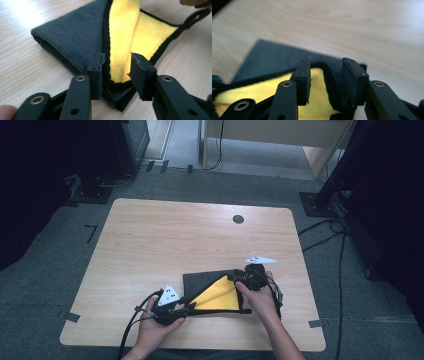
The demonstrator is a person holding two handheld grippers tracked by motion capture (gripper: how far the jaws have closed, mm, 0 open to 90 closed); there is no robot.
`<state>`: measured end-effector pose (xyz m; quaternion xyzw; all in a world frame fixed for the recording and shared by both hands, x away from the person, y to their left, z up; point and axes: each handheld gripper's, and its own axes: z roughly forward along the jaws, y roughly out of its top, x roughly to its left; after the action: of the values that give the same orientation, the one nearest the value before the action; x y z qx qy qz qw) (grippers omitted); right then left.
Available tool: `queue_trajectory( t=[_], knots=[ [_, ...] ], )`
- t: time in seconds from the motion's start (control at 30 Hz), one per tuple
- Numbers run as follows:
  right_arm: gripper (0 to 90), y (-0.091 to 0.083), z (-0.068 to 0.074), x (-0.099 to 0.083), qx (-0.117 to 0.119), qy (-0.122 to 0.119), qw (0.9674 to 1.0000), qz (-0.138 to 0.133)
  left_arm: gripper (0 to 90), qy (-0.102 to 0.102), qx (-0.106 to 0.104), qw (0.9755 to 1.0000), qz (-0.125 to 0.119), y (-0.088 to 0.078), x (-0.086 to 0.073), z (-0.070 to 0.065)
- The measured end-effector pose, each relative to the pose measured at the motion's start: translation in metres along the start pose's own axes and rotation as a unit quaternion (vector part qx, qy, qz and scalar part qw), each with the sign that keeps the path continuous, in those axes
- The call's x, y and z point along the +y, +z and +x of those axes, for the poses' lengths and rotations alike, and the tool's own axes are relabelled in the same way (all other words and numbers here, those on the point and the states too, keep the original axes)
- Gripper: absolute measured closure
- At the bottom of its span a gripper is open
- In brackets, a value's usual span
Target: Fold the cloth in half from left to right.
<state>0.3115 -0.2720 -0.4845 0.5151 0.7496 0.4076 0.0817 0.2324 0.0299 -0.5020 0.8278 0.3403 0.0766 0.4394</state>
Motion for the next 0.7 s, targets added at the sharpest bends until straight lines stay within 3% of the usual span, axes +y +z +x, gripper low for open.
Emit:
queue_trajectory(
  t=[0.03,0.13,0.27,0.4,0.5,0.57,0.7],
  knots=[
    [75.8,-0.001,0.001,-0.004,0.001,-0.006,1.0,0.006,69.0,0.004,-0.001,1.0,0.001,-0.001,-0.001,0.0],
    [84.4,-0.013,0.003,-0.014,0.019,-0.029,0.9994,-0.005,73.7,0.019,-0.009,0.9998,0.004,-0.005,-0.004,-0.002],
    [83.3,-0.037,0.003,-0.038,0.052,-0.062,0.9967,0.009,72.9,0.045,-0.032,0.9985,0.006,-0.012,-0.008,-0.007],
    [76.7,-0.058,-0.004,-0.061,0.081,-0.062,0.9946,0.02,67.9,0.065,-0.064,0.9958,-0.004,-0.025,-0.013,-0.006],
    [71.5,-0.073,-0.011,-0.07,0.098,-0.061,0.9932,0.018,63.0,0.048,-0.077,0.9955,-0.027,-0.033,-0.012,0.0],
    [68.0,-0.079,-0.013,-0.068,0.111,-0.051,0.9925,-0.002,60.9,0.031,-0.072,0.9961,-0.04,-0.033,-0.009,0.004],
    [59.0,-0.075,-0.005,-0.055,0.087,-0.048,0.994,-0.046,59.9,0.001,-0.034,0.9988,-0.036,-0.019,-0.002,0.002]
  ],
)
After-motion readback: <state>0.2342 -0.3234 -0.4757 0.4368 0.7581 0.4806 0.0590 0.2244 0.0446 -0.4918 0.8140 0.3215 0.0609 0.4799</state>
